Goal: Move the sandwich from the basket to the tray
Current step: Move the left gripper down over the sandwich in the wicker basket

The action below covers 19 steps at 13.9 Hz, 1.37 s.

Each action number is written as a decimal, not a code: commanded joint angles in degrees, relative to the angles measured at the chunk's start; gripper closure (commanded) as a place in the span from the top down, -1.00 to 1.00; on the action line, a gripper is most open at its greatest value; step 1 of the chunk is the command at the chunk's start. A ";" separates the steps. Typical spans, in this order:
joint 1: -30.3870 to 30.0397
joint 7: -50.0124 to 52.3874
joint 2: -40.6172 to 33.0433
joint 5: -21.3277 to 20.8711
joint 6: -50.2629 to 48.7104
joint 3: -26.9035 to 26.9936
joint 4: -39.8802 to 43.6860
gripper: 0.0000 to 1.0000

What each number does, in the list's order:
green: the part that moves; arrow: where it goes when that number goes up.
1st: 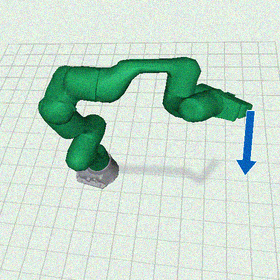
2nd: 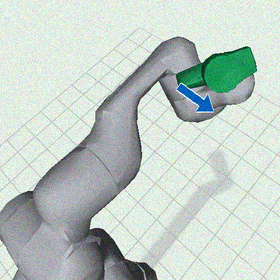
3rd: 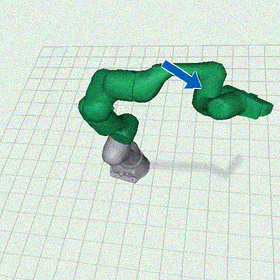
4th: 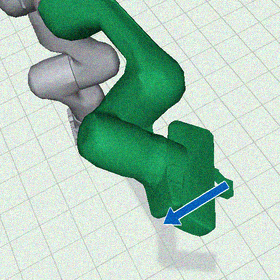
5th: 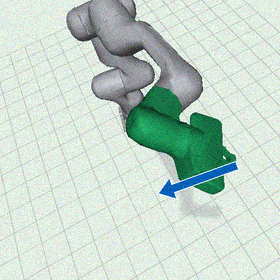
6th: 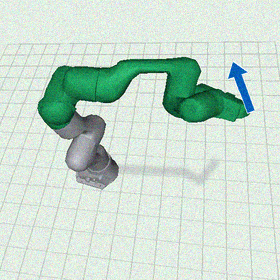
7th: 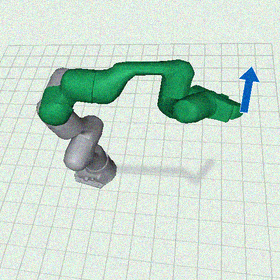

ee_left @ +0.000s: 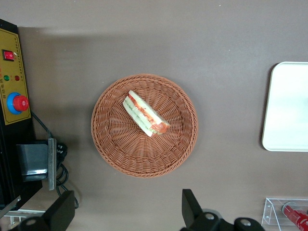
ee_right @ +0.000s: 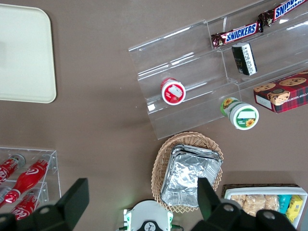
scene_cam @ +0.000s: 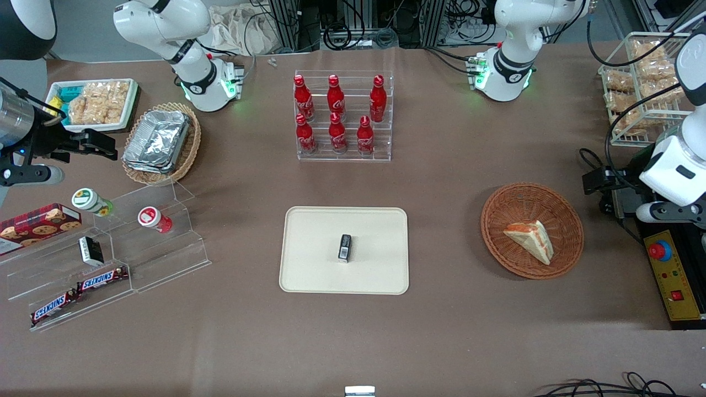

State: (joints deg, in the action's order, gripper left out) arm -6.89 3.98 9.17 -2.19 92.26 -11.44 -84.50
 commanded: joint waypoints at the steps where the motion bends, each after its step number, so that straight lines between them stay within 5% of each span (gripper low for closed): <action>1: -0.23 -0.38 0.93 -0.27 -1.21 -0.25 1.71 1.00; 6: -0.23 1.98 1.81 -0.45 -1.38 -0.25 1.54 1.00; 9: -0.05 14.59 4.09 -1.15 -0.25 -0.25 0.32 1.00; 19: -0.32 35.46 3.48 -1.33 28.66 0.19 -24.20 1.00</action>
State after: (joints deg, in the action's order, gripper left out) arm -6.90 35.71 14.01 -2.65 116.54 -11.29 -103.78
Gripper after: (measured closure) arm 0.000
